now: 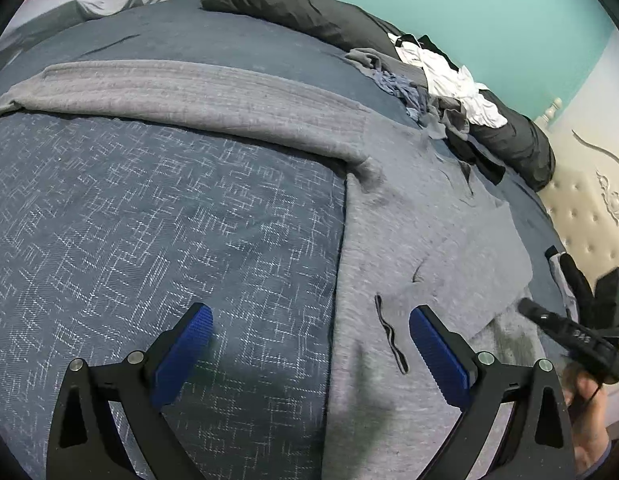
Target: Fold clothes
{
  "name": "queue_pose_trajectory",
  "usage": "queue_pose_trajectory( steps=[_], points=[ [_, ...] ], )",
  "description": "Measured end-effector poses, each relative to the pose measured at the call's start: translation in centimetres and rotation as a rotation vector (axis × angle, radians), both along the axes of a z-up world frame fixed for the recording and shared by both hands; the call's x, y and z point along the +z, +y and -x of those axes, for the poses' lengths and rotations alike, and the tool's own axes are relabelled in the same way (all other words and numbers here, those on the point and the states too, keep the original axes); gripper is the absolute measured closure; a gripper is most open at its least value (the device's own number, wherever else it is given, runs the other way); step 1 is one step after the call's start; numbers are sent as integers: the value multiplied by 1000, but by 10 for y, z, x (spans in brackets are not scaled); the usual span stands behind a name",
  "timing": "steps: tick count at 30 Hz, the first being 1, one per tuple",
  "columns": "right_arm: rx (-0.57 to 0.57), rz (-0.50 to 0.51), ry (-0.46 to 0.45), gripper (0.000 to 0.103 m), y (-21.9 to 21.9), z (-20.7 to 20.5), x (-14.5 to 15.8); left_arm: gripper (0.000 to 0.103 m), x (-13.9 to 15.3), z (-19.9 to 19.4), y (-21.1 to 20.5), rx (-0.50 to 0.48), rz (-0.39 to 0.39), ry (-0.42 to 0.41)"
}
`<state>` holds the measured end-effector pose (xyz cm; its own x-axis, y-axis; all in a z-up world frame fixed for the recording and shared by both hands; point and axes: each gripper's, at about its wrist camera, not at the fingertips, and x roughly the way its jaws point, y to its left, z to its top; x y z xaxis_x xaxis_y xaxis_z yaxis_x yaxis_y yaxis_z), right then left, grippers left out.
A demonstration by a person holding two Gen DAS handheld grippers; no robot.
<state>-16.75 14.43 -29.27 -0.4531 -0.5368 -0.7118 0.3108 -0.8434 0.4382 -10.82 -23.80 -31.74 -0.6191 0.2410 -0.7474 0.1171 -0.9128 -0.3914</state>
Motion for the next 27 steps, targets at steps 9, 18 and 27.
queue_pose_trajectory(
  steps=[9,18,27],
  points=[
    [-104,60,6,92,71,-16,-14,2,1,12,-23,77,-35,-27],
    [-127,127,10,66,109,-18,-7,2,14,43,-114,303,-87,-95],
    [-133,161,-10,62,111,-16,-14,2,19,63,-216,527,32,-133]
  ],
)
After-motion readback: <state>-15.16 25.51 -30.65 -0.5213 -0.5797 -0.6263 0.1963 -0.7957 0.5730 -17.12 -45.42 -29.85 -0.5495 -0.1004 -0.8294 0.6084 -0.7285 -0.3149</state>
